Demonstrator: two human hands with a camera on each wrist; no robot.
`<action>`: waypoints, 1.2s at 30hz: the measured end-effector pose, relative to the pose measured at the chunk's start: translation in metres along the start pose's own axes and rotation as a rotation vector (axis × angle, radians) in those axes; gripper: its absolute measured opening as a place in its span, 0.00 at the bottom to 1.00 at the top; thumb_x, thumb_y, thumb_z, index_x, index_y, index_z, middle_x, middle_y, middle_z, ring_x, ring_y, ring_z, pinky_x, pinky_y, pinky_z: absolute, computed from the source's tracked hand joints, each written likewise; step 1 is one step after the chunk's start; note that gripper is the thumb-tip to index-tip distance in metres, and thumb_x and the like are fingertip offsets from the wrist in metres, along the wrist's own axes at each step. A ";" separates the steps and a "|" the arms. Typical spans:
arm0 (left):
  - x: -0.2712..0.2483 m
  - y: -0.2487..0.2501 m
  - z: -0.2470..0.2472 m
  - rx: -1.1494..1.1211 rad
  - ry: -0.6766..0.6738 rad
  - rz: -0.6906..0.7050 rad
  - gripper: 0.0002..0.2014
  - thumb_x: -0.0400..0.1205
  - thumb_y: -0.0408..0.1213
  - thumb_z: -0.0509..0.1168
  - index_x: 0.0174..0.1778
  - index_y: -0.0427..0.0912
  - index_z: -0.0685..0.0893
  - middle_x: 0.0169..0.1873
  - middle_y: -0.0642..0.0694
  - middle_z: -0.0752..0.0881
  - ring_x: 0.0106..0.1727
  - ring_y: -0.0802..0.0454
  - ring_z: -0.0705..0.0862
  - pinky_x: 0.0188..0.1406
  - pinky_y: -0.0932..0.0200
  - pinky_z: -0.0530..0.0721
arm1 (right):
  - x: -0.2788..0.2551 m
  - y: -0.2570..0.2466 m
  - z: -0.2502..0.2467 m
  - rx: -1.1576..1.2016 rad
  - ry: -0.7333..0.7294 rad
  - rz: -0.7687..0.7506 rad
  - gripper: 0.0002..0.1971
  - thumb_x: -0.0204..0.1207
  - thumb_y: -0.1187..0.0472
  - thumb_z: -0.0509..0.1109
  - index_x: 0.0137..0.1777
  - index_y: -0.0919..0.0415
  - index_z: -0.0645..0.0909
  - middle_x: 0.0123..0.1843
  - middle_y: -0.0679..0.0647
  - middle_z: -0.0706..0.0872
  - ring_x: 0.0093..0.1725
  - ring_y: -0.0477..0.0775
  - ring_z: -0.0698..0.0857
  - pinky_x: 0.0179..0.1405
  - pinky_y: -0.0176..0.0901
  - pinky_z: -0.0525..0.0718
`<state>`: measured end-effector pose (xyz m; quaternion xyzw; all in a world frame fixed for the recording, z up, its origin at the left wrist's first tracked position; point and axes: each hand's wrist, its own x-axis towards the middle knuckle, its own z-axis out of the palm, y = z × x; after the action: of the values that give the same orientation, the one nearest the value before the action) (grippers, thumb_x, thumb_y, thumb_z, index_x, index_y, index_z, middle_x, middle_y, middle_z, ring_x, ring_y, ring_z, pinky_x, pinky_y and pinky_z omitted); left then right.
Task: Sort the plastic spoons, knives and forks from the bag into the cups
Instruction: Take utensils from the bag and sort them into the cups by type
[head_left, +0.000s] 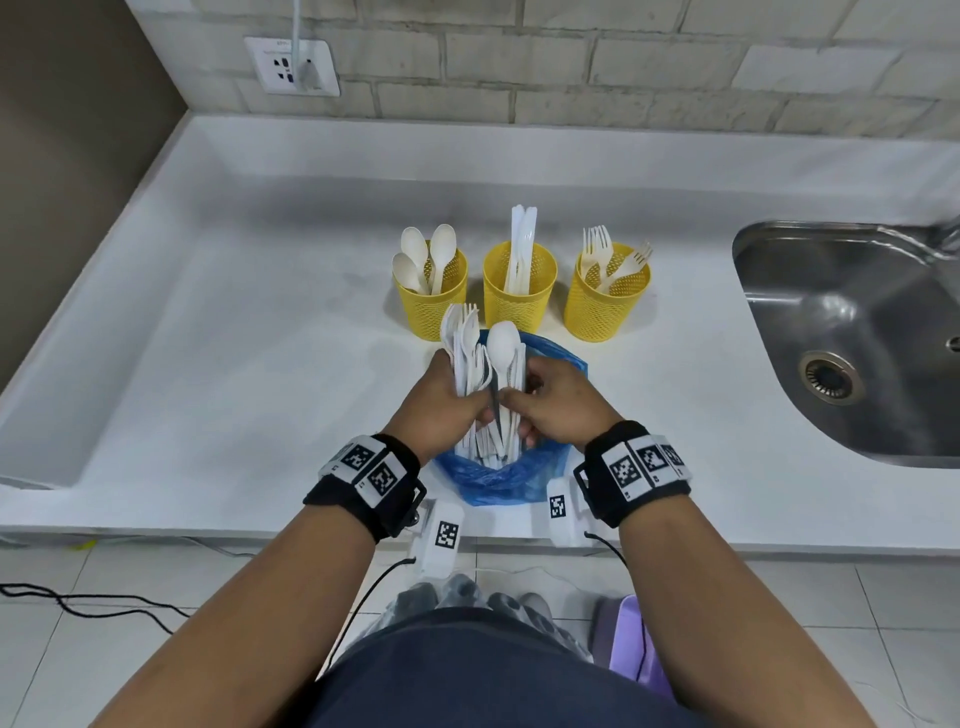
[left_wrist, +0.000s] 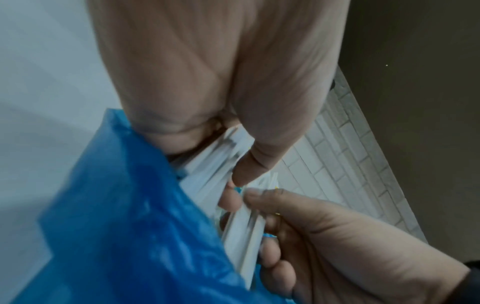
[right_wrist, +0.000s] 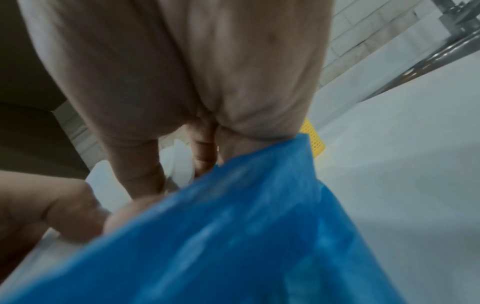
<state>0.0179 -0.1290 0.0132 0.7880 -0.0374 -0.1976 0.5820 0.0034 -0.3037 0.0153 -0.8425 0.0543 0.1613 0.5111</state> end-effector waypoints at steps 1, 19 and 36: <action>0.000 0.000 0.002 0.013 -0.014 0.012 0.18 0.80 0.25 0.67 0.63 0.47 0.75 0.44 0.43 0.88 0.41 0.52 0.86 0.46 0.54 0.88 | 0.000 0.002 0.001 0.064 -0.015 0.003 0.10 0.83 0.61 0.74 0.58 0.65 0.82 0.38 0.65 0.90 0.29 0.60 0.90 0.30 0.54 0.91; 0.006 0.000 0.016 0.066 -0.088 0.196 0.22 0.82 0.32 0.74 0.72 0.49 0.81 0.61 0.51 0.90 0.63 0.56 0.87 0.69 0.52 0.83 | -0.003 0.007 -0.005 0.321 0.179 -0.066 0.09 0.81 0.61 0.78 0.44 0.66 0.84 0.25 0.51 0.87 0.22 0.49 0.83 0.27 0.41 0.84; 0.007 -0.007 0.026 0.118 0.007 0.178 0.34 0.68 0.36 0.76 0.72 0.52 0.77 0.60 0.52 0.87 0.63 0.55 0.86 0.64 0.49 0.85 | -0.012 0.001 -0.006 0.368 0.326 -0.088 0.04 0.76 0.64 0.79 0.47 0.59 0.86 0.40 0.59 0.89 0.37 0.59 0.91 0.45 0.59 0.93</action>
<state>0.0136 -0.1516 -0.0018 0.8150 -0.1166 -0.1399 0.5501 -0.0071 -0.3101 0.0206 -0.7518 0.1278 -0.0114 0.6468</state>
